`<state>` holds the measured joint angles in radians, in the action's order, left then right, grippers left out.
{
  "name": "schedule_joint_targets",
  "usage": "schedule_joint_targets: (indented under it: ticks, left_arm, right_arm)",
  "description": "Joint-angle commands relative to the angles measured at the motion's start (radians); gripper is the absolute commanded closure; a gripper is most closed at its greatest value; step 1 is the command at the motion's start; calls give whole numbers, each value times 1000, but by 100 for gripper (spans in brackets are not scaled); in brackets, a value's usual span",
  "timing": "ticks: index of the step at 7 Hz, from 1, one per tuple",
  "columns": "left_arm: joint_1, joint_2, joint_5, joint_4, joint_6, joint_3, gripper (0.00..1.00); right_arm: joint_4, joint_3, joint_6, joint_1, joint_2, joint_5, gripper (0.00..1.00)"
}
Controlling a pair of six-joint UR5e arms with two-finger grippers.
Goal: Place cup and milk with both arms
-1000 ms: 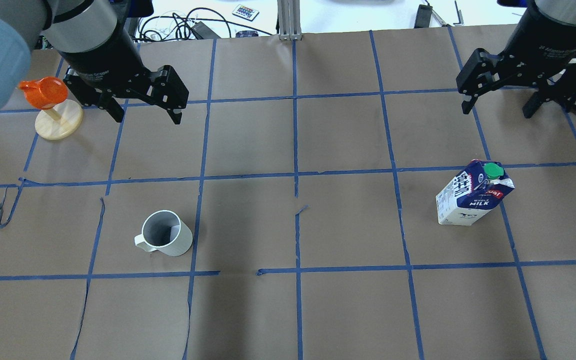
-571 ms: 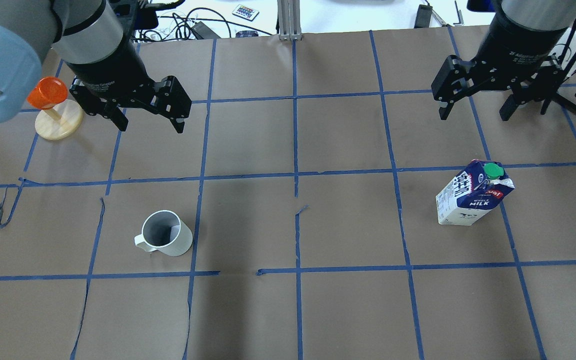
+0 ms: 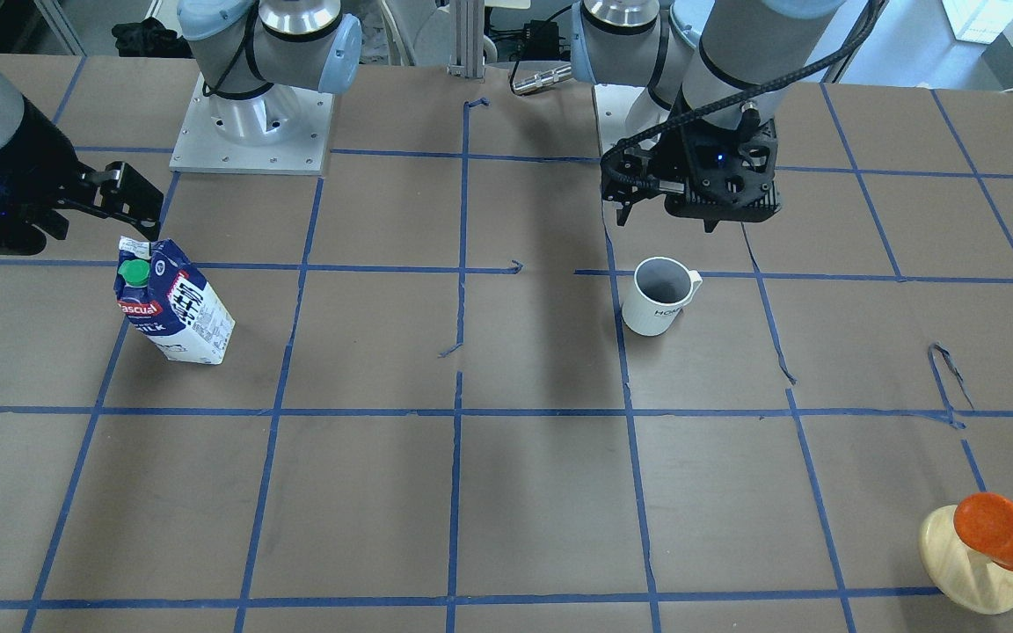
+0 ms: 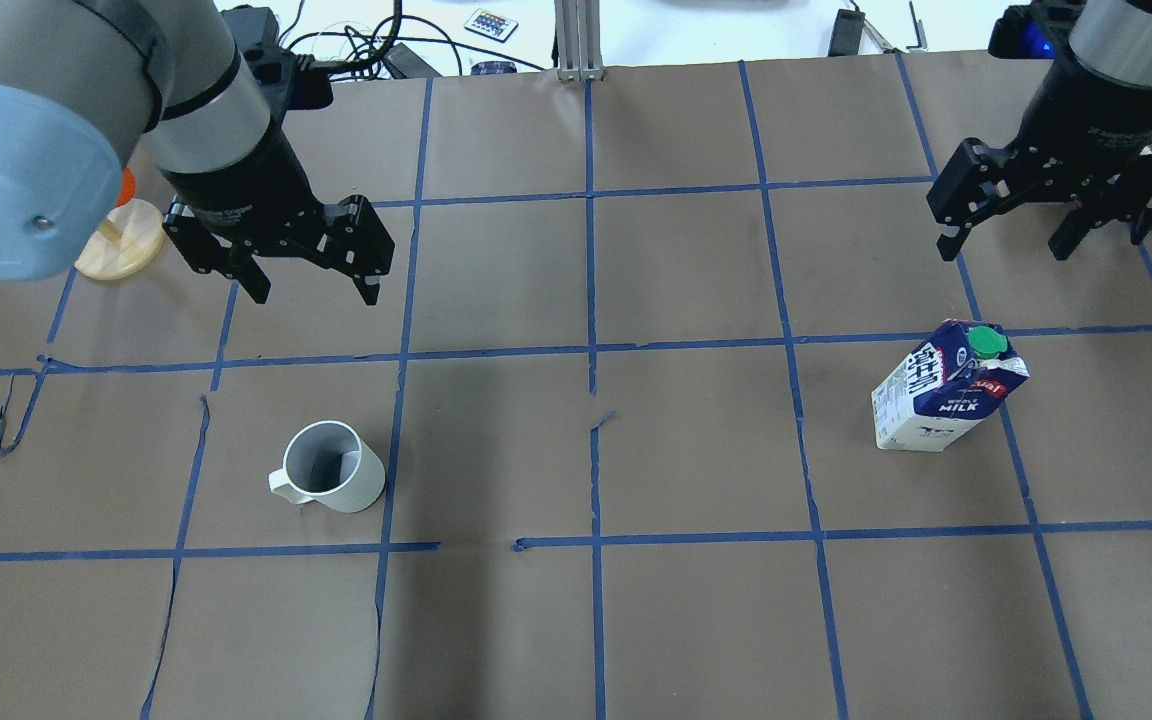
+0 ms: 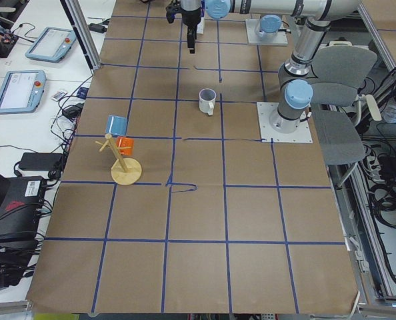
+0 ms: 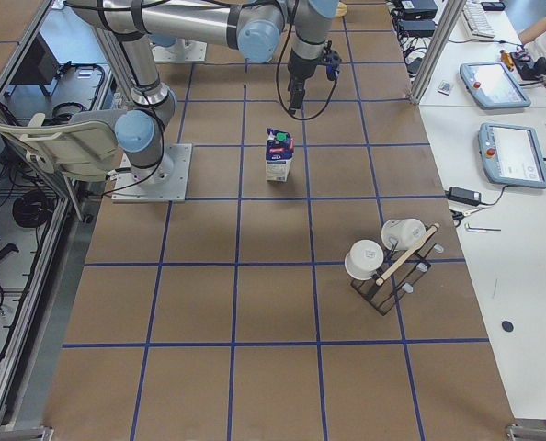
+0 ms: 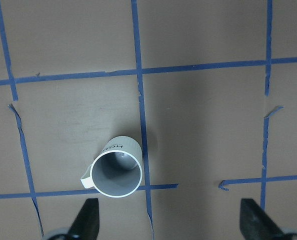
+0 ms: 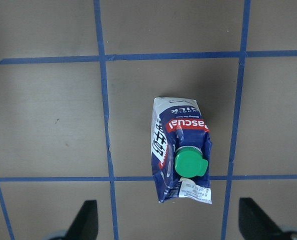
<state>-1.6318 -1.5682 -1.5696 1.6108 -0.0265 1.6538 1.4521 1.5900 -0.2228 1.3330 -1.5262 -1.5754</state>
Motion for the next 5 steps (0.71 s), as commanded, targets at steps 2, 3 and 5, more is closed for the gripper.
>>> schedule_joint_targets:
  ticks: [2, 3, 5]
  left_arm:
    - [3, -21, -9, -222, -27, 275, 0]
    - [-2, -30, -42, -308, -26, 393, 0]
    - [1, -30, -70, -489, 57, 518, 2]
  right_arm:
    - [71, 128, -21, -25, 23, -12, 0]
    - [92, 143, -27, -25, 46, -38, 0]
    - [105, 156, -27, -26, 70, -75, 0]
